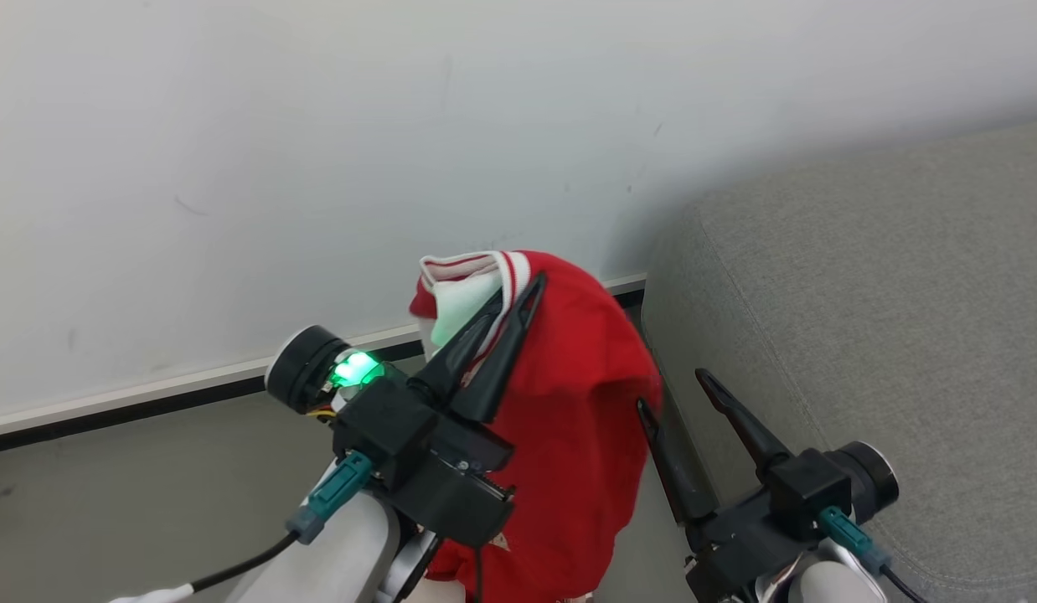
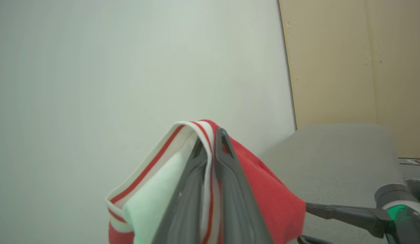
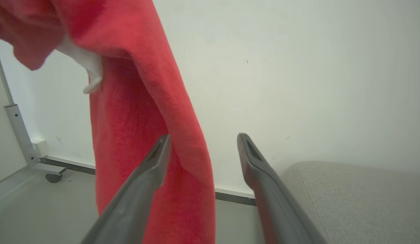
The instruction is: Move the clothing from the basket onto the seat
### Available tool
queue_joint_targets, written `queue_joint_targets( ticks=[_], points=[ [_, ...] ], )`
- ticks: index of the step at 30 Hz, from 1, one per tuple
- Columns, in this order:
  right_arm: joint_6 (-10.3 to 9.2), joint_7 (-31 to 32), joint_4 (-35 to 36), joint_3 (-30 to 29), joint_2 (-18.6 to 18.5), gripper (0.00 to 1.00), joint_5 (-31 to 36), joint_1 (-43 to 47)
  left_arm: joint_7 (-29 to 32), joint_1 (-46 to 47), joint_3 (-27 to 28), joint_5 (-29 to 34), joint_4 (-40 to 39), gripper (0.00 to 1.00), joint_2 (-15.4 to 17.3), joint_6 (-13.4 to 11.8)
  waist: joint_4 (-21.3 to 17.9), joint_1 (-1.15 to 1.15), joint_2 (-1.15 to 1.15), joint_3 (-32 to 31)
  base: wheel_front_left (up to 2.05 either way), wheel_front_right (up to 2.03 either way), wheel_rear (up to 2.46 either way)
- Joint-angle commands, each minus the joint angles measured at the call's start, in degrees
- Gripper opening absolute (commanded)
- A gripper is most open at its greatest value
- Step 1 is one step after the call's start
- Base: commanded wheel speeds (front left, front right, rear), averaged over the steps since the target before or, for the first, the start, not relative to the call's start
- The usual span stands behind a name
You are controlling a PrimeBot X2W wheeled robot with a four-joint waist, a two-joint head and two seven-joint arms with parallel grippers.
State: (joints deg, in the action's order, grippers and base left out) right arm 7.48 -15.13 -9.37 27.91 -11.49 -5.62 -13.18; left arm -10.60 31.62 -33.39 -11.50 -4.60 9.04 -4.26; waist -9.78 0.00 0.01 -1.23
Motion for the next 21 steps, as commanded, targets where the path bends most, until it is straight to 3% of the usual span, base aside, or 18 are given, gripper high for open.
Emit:
queue_joint_targets(
  ticks=[1, 11, 12, 13, 14, 21],
  points=[
    [0.03, -0.1, -0.2, 0.2, -0.2, 1.00, -0.3, -1.0, 0.4, 0.5, -0.3, -0.3, -0.9, 0.00, -0.1, 0.2, 0.1, 0.00, -0.01, 0.1, 0.00, 0.00, 0.00],
    [0.03, -0.1, 0.5, 2.4, 0.7, 1.00, -1.0, -3.6, 3.2, 1.2, -3.6, -1.0, -3.1, 0.00, -1.1, 1.7, 0.4, 0.00, -0.01, 0.4, 0.00, 0.00, 0.00],
    [0.02, -0.1, 0.8, 2.7, 0.8, 0.82, -1.2, -3.6, 3.4, 1.1, -3.7, -1.1, -2.8, 0.00, -1.0, 1.8, 0.4, 0.00, -0.01, 0.5, 0.00, 0.00, 0.00],
    [0.02, -0.1, 0.9, 3.0, 0.8, 0.29, -1.5, -3.6, 3.6, 1.0, -3.8, -1.2, -2.5, 0.00, -1.0, 1.8, 0.4, 0.00, -0.01, 0.5, 0.00, 0.00, 0.00],
    [0.03, -0.1, 0.8, 3.6, 0.6, 0.00, -1.9, -3.5, 3.7, 0.9, -3.8, -1.3, -2.1, 0.00, -0.9, 1.8, 0.4, 0.00, -0.01, 0.5, 0.00, 0.00, 0.00],
    [0.02, -0.1, 1.3, 3.8, 0.4, 0.00, -3.1, -3.8, 2.8, 0.5, -3.4, -1.7, 1.6, 0.00, -0.2, 1.7, 0.0, 0.00, -0.01, 0.9, 0.00, 0.00, 0.00]
  ],
)
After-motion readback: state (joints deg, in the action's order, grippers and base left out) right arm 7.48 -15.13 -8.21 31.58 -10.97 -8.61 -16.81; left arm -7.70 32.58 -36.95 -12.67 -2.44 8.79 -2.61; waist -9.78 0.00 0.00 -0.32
